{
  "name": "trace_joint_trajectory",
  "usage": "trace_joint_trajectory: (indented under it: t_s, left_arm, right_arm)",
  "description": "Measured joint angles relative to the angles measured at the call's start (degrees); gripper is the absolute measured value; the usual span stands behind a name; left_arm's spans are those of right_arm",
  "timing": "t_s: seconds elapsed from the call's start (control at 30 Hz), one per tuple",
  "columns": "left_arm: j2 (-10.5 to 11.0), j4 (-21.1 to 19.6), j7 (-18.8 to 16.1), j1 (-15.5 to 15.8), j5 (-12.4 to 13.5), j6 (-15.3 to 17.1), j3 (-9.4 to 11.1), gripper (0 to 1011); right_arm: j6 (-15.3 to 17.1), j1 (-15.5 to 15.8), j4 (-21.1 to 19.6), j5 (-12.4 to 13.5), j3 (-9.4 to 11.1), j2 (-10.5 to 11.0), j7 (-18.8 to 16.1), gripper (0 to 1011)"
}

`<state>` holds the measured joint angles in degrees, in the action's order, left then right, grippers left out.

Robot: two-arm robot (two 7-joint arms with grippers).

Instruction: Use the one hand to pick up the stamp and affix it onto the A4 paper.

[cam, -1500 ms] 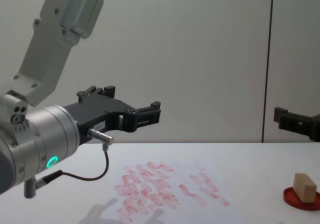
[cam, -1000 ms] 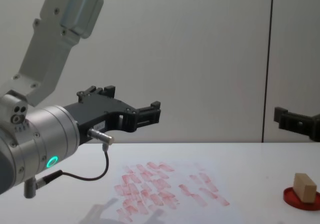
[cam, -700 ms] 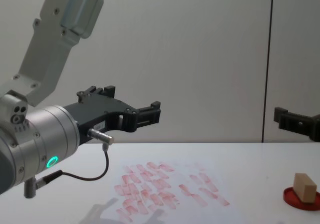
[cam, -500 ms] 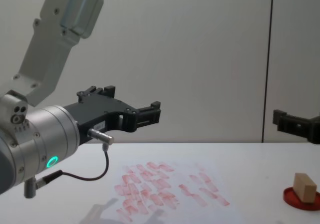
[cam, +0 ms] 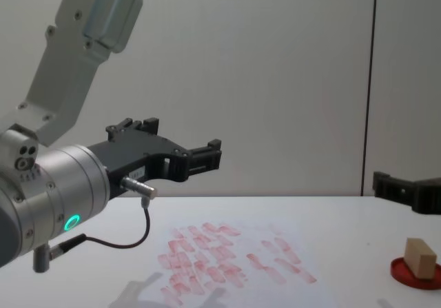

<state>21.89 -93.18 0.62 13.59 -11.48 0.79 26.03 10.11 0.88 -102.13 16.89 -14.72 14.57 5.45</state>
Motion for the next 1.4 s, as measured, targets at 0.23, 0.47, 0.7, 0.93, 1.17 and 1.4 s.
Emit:
trace_joint_trajectory:
  t_s: [0.23, 0.47, 0.7, 0.93, 1.17, 1.4]
  left_arm:
    - [0.0, 0.0, 0.0, 0.0, 0.0, 0.0, 0.0, 993]
    - [0.0, 0.0, 0.0, 0.0, 0.0, 0.0, 0.0, 993]
    - [0.0, 0.0, 0.0, 0.0, 0.0, 0.0, 0.0, 993]
    - [0.0, 0.0, 0.0, 0.0, 0.0, 0.0, 0.0, 993]
    - [0.0, 0.0, 0.0, 0.0, 0.0, 0.0, 0.0, 993]
    - [0.0, 0.0, 0.0, 0.0, 0.0, 0.0, 0.0, 993]
  right_arm:
    - [2.5, -0.6, 0.6, 0.4, -0.2, -1.7, 3.3, 1001]
    - [4.4, -1.8, 2.2, 0.8, 0.0, -3.1, 5.6, 1001]
    - [6.2, -3.6, 4.7, 1.3, 0.5, -4.4, 6.9, 1001]
    - [7.3, -5.0, 7.0, 1.8, 0.9, -5.3, 7.3, 1001]
    - [8.5, -6.8, 10.1, 2.5, 1.4, -6.3, 7.3, 1001]
    - [9.5, -8.1, 12.2, 2.8, 1.7, -7.1, 7.4, 949]
